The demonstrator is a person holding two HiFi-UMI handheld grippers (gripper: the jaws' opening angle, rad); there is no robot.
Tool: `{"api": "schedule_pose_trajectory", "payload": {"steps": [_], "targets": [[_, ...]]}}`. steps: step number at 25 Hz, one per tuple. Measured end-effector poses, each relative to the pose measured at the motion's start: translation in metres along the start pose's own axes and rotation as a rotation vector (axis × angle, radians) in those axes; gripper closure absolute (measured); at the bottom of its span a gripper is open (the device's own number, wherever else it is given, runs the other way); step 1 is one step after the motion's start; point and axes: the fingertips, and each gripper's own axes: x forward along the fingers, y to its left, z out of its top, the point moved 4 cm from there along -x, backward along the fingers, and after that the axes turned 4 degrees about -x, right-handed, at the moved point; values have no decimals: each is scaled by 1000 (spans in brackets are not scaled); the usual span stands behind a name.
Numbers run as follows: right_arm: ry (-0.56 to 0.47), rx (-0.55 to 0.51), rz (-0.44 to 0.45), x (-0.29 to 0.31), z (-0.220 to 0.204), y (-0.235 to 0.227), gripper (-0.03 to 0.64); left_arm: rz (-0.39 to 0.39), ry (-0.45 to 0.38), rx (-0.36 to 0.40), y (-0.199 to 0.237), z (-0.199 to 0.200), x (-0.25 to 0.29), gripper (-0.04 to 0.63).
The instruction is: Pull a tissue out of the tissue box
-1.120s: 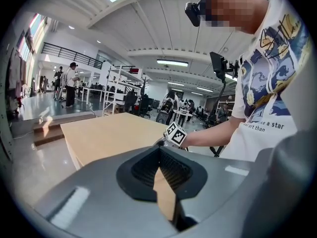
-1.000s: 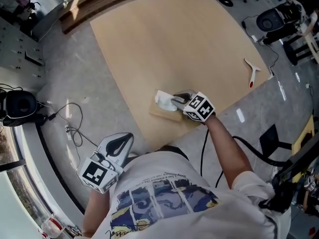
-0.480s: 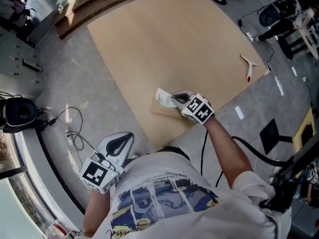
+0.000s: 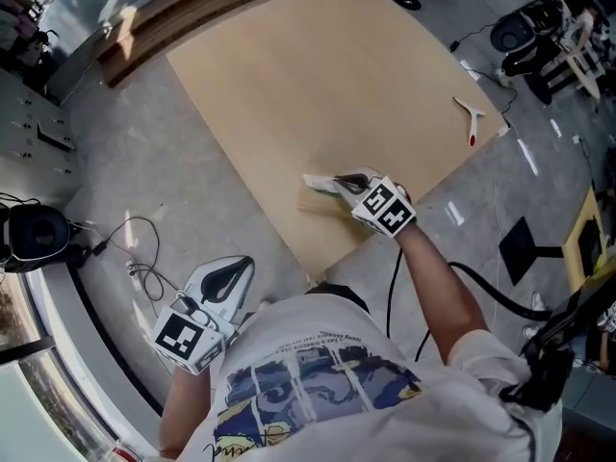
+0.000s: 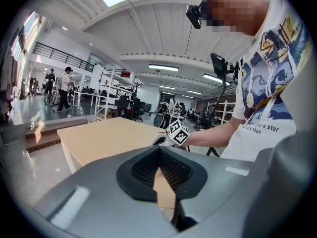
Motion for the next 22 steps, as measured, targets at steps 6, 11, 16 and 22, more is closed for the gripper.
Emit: {"api": "schedule_pose_trajectory", "payload": {"steps": [6,11,16,22], "targets": [[-9,-3,-59,-14,18,15,614,-30,-13,11,-1,-6,-24,591],[-36,-17,-118,-30,36,32,614,-64,-28,26,-2,-12,-42,590],[-31,-24,-157,-43,53,65,614,-92,-42,35,-4,-25,-69,591],[-66,-26,-181,-61,85,92,614,-126,-44,37,-2,-28,-90,591]]}}
